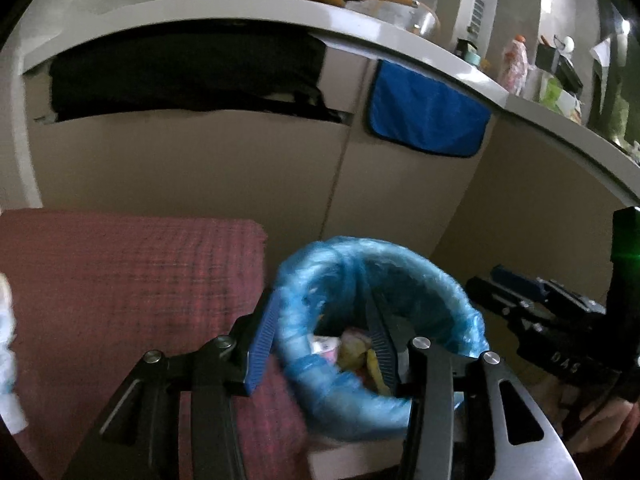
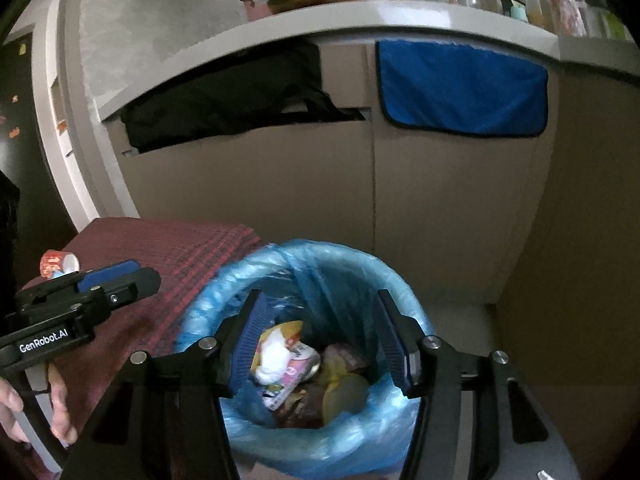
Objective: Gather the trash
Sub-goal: 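Move both tools back over the red cup and tissues on the bed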
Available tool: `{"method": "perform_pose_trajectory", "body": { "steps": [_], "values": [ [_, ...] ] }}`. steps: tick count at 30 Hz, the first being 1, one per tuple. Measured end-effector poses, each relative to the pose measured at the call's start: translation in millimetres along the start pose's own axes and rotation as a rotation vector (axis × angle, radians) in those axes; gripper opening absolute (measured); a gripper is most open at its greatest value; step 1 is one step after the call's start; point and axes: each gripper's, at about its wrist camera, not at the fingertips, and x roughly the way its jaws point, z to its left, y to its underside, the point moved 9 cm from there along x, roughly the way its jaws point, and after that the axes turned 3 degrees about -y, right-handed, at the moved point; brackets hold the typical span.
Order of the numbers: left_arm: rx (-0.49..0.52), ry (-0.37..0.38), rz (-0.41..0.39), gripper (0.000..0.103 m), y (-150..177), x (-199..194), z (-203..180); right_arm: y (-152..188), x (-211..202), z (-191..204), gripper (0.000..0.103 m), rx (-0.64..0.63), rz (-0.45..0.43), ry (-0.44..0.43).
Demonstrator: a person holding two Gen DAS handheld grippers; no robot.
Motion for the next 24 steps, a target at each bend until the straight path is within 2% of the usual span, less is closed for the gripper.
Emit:
{"method": "perform_pose_trajectory", "body": {
  "steps": [8, 14, 17, 24],
  "values": [
    [-0.036, -0.133, -0.058, 0.047, 6, -67, 71, -9, -21, 69, 0.053, -0.088, -0.023, -0.055],
    [-0.104, -0.275, -0.083, 0.053, 19, -111, 146, -5, -16, 127, 0.052, -0.214, -0.005, -0.043],
    [-0.141, -0.317, -0.091, 0.053, 27, -125, 179, -2, -12, 154, 0.052, -0.257, 0.005, -0.059],
    [-0.202, -0.363, -0.112, 0.053, 49, -155, 238, 4, -2, 236, 0.052, -0.343, 0.03, -0.144]
  ]
}}
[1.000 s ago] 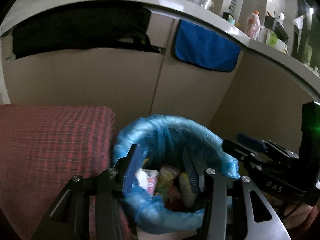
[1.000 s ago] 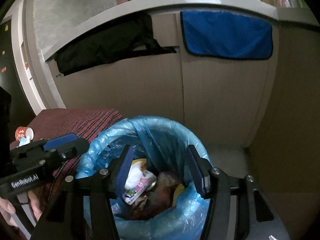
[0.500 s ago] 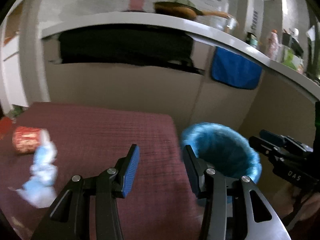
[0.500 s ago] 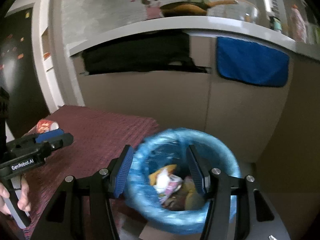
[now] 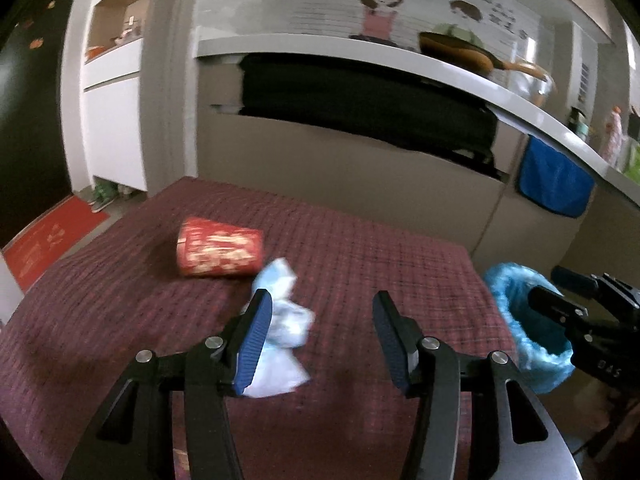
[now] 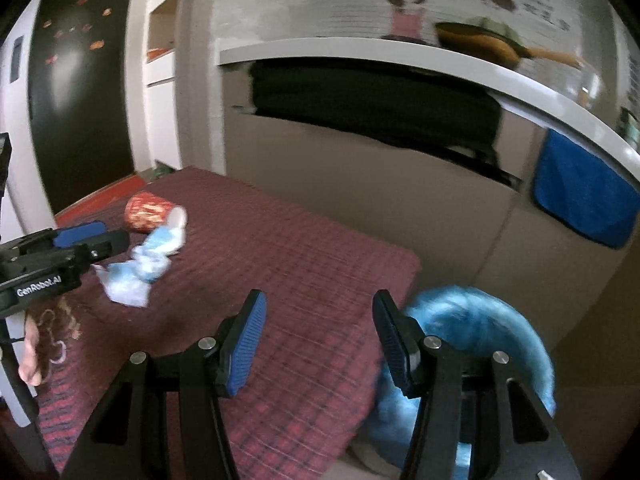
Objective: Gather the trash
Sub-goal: 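Move both tools back over the red cup and tissues on the bed, then grasp the red paper cup with the left tool while the right grasps the tissue bundle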
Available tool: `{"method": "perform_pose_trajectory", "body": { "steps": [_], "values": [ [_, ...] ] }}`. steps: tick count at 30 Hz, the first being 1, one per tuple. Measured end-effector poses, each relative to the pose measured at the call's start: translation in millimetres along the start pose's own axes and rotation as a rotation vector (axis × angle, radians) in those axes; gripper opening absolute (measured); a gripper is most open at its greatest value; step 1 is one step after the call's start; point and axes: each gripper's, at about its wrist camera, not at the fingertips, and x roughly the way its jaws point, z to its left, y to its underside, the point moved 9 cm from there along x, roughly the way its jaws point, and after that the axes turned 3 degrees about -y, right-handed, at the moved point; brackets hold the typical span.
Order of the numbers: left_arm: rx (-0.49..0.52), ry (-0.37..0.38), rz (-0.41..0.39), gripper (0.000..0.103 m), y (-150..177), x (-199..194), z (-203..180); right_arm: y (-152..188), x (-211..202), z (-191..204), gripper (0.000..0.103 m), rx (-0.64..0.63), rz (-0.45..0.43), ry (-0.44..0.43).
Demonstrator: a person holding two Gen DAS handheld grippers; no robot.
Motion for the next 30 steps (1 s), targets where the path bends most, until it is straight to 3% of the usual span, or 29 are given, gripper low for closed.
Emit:
{"method": "perform_pose_trajectory", "body": {
  "steps": [14, 22, 30],
  "values": [
    [-0.155, -0.163, -0.05, 0.054, 10, -20, 148, -19, 75, 126, 0.052, -0.091, 0.088, -0.217],
    [-0.173, -0.131, -0.051, 0.062, 15, -10, 168, -19, 116, 175, 0.05, -0.123, 0.153, -0.288],
    [-0.169, -0.104, -0.03, 0.069, 13, 11, 169, -18, 155, 194, 0.05, -0.178, 0.205, -0.24]
  ]
}}
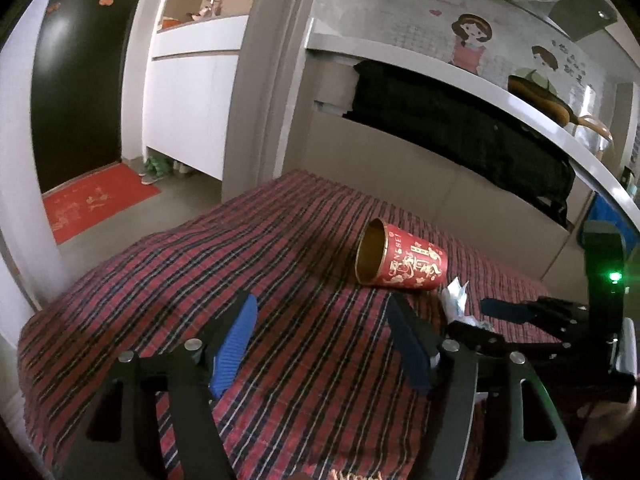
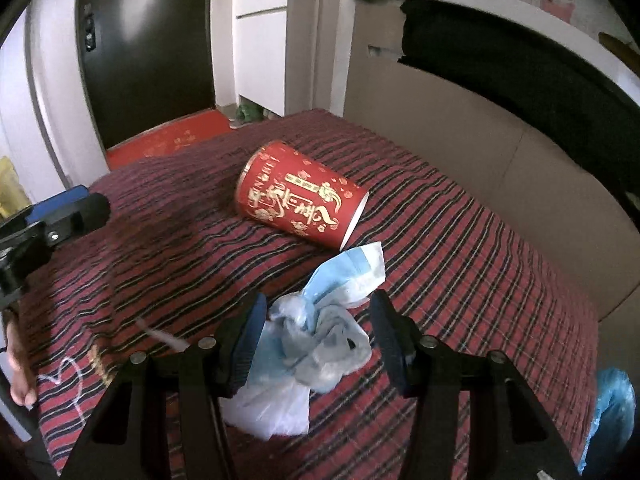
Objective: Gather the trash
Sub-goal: 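Grasp the red paper cup with the left tool while the right grasps the tissue bundle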
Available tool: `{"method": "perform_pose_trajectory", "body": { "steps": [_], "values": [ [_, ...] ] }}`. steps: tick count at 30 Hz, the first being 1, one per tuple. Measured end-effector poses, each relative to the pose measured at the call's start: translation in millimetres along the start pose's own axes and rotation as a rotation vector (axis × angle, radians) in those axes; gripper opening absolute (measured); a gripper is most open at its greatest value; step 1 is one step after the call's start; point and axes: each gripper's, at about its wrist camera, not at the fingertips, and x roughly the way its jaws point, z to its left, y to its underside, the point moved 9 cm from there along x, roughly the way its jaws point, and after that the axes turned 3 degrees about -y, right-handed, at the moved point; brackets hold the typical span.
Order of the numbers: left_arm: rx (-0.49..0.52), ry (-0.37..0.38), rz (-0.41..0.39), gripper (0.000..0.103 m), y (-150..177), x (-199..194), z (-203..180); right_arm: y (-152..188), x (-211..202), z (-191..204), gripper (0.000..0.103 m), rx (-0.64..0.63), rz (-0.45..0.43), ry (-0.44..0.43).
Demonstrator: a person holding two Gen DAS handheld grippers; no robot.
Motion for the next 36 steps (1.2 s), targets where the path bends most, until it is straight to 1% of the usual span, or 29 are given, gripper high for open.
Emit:
{"method": "perform_pose_trajectory", "body": {
  "steps": [3, 5, 8, 9, 10, 11, 13, 17, 19, 21, 23, 26, 27, 29, 30, 32, 34, 36],
  "values": [
    [-0.005, 0.043, 0.039, 0.069, 0, 11, -5, 5, 10, -2, 0.049, 0.02, 0.036, -0.016],
    [-0.006, 0.069, 0.058, 0.069, -1, 18, -11, 11, 12, -3, 0.047, 0.055, 0.066, -0.063],
    [0.021, 0.098, 0.062, 0.069, -7, 27, -25, 16, 4, -7, 0.041, 0.087, 0.066, -0.121],
    [0.023, 0.097, 0.071, 0.069, -10, 32, -29, 18, 0, -8, 0.04, 0.09, 0.064, -0.122],
    [0.018, 0.107, 0.081, 0.068, -11, 36, -33, 19, -6, -11, 0.038, 0.086, 0.052, -0.114],
    [0.011, 0.143, 0.099, 0.068, -14, 42, -40, 20, -12, -13, 0.038, 0.078, 0.042, -0.102],
    [0.009, 0.173, 0.112, 0.067, -17, 48, -48, 23, -27, -18, 0.037, 0.05, 0.013, -0.063],
    [0.018, 0.165, 0.098, 0.066, -32, 64, -61, 27, -50, -33, 0.037, 0.067, -0.024, -0.036],
    [0.004, 0.175, 0.108, 0.065, -41, 77, -65, 30, -59, -43, 0.037, 0.095, -0.034, -0.035],
    [-0.019, 0.188, 0.14, 0.063, -46, 95, -65, 34, -69, -54, 0.037, 0.132, -0.047, -0.034],
    [-0.031, 0.181, 0.173, 0.062, -45, 109, -64, 37, -74, -66, 0.037, 0.161, -0.05, -0.032],
    [-0.055, 0.216, 0.237, 0.057, -37, 122, -70, 44, -82, -83, 0.037, 0.186, -0.057, -0.011],
    [-0.054, 0.232, 0.248, 0.055, -34, 122, -76, 47, -85, -87, 0.037, 0.193, -0.057, -0.007],
    [-0.031, 0.25, 0.244, 0.053, -29, 119, -87, 53, -90, -94, 0.037, 0.209, -0.057, 0.002],
    [-0.024, 0.26, 0.238, 0.051, -28, 118, -91, 56, -91, -99, 0.037, 0.219, -0.056, 0.006],
    [-0.019, 0.281, 0.226, 0.04, -26, 113, -101, 64, -96, -108, 0.037, 0.241, -0.057, 0.008],
    [-0.013, 0.277, 0.219, 0.018, -22, 111, -108, 69, -99, -113, 0.037, 0.255, -0.06, 0.009],
    [-0.006, 0.264, 0.211, 0.012, -21, 111, -112, 73, -103, -116, 0.037, 0.265, -0.064, 0.007]
  ]
}}
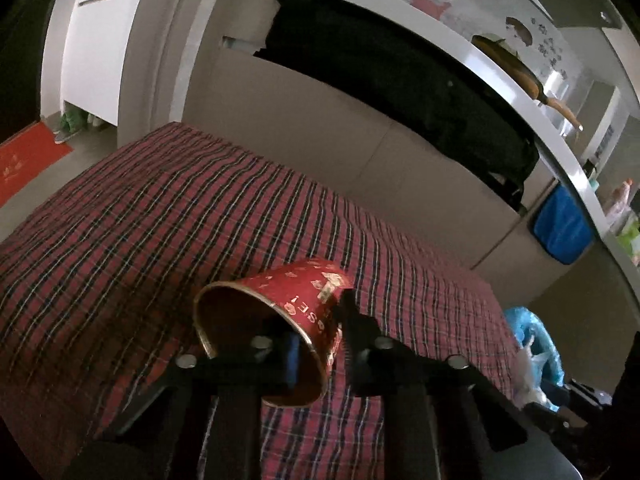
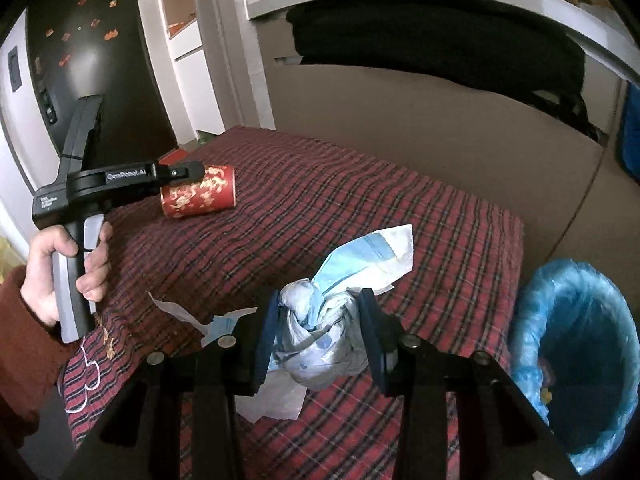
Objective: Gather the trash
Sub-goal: 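Grasp the red paper cup with the left tool while the right grasps the tissue bundle, then carry the red cup and tissue bundle over the bin with both tools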
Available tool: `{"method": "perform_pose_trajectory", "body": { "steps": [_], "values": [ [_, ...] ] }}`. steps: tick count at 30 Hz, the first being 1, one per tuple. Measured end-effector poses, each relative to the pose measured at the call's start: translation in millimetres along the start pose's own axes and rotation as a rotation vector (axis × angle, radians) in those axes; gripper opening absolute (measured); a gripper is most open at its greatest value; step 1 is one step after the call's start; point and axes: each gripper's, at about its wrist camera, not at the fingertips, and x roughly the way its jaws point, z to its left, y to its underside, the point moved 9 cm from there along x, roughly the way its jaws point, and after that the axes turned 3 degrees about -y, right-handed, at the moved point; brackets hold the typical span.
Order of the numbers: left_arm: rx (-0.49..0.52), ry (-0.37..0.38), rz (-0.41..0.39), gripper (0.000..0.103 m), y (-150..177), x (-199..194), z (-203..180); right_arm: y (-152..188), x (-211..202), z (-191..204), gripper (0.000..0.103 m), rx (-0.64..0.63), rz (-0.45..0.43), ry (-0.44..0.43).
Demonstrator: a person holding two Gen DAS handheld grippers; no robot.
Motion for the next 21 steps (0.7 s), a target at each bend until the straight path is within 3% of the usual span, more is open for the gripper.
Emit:
{"method": "perform_pose_trajectory", "body": {
  "steps": [1, 2, 12, 16, 21],
  "values": [
    [-0.001, -0.007, -0.003, 0.005, 1, 0, -3, 2, -3, -2, 0.037, 0.004, -0.005, -0.002],
    [-0.002, -0.011, -0.005, 0.004, 2, -1, -3, 4, -6, -3, 0.037, 0.004, -0.008, -0.002],
    [0.084, -0.079, -0.108, 0.002, 14, -48, -54, 7, -41, -20, 0.037, 0.006, -0.083, 0.031],
    [0.167, -0.079, -0.193, 0.002, 16, -80, -103, 1, -67, -31, 0.037, 0.014, -0.145, 0.053],
    [0.273, -0.016, -0.294, 0.003, 20, -118, -179, -12, -110, -48, 0.037, 0.0, -0.244, 0.11]
  ]
}}
